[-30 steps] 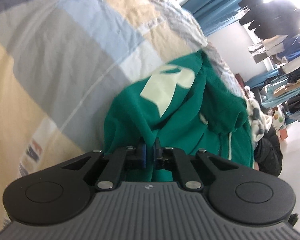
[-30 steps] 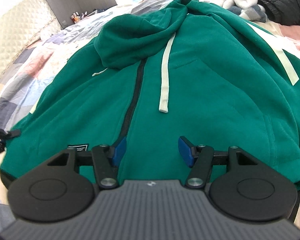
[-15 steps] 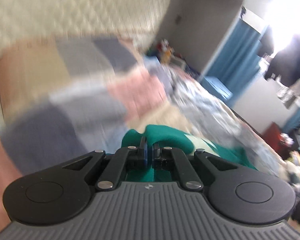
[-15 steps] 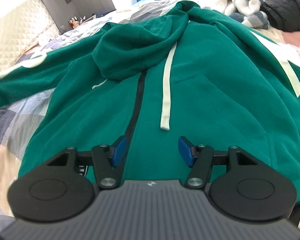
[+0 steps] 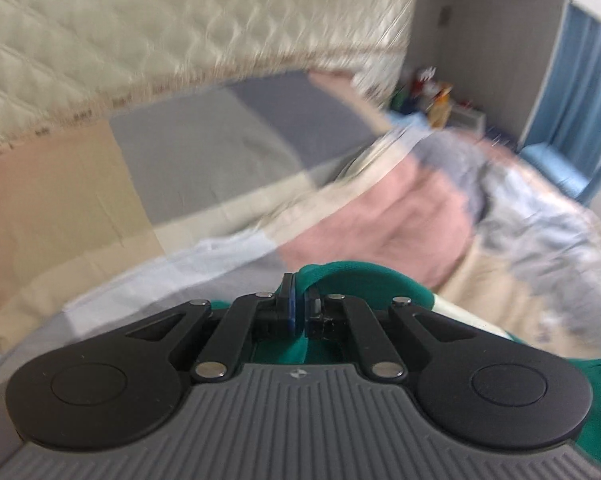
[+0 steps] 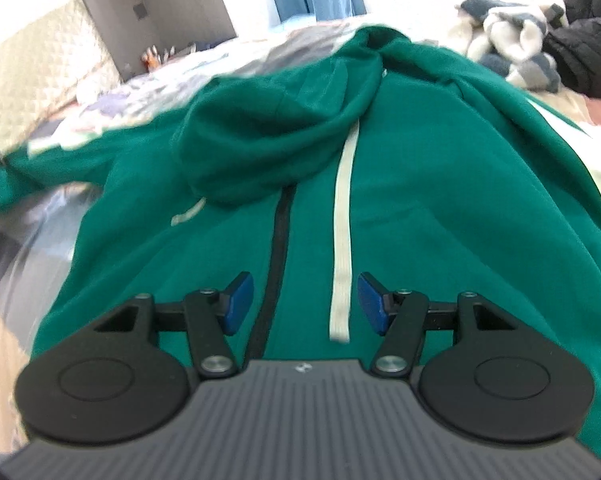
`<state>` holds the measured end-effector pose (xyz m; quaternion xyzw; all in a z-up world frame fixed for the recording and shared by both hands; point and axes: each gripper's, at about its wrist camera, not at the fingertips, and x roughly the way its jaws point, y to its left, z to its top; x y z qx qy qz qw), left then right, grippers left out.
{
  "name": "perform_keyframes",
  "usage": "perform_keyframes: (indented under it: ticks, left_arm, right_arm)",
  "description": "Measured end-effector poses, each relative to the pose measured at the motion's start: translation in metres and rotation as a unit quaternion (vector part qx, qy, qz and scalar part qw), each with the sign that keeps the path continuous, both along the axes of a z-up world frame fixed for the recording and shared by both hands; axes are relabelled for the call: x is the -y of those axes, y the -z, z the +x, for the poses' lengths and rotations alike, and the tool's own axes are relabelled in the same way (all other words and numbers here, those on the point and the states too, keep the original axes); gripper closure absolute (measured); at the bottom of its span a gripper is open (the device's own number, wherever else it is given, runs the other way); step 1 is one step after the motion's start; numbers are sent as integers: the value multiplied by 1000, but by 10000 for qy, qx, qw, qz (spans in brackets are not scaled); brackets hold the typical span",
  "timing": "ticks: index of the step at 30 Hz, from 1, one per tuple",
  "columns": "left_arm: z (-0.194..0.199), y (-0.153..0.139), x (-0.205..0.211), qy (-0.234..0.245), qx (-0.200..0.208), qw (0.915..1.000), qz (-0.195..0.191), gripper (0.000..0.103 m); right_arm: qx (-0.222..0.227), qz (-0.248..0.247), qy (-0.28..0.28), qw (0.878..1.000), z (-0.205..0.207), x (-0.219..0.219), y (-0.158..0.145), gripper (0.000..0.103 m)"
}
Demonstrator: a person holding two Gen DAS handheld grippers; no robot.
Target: Fold large clothes
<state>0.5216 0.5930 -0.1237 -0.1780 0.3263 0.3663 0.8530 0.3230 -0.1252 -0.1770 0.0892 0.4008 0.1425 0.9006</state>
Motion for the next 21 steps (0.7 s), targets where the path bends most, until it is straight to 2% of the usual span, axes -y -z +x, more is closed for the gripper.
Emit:
perform_keyframes:
  ticks: [4, 6, 9, 13, 15, 21]
  left_arm:
    - [22, 39, -2, -116, -216, 9995, 205, 98]
    - [29, 43, 1, -129, -277, 9989, 352, 98]
    - [30, 38, 7, -106, -304, 9988, 356, 96]
    - [20, 26, 23, -42, -515, 9983, 272, 71]
    - [7, 16, 40, 90, -488, 9984, 286, 50]
    - [-35, -14, 98, 506, -365, 9980, -70, 47]
  right_arm:
    - [18, 186, 185, 9997, 19, 8, 7, 43]
    - [14, 269, 276, 9993, 26, 13, 9, 43]
    - [82, 265, 265, 9993, 31, 14, 11, 43]
    - [9, 395, 219, 9990, 29, 15, 13, 43]
    - [79, 386, 148, 9991, 25, 15, 9, 43]
    - [395, 345, 162, 9985, 8, 25, -4, 43]
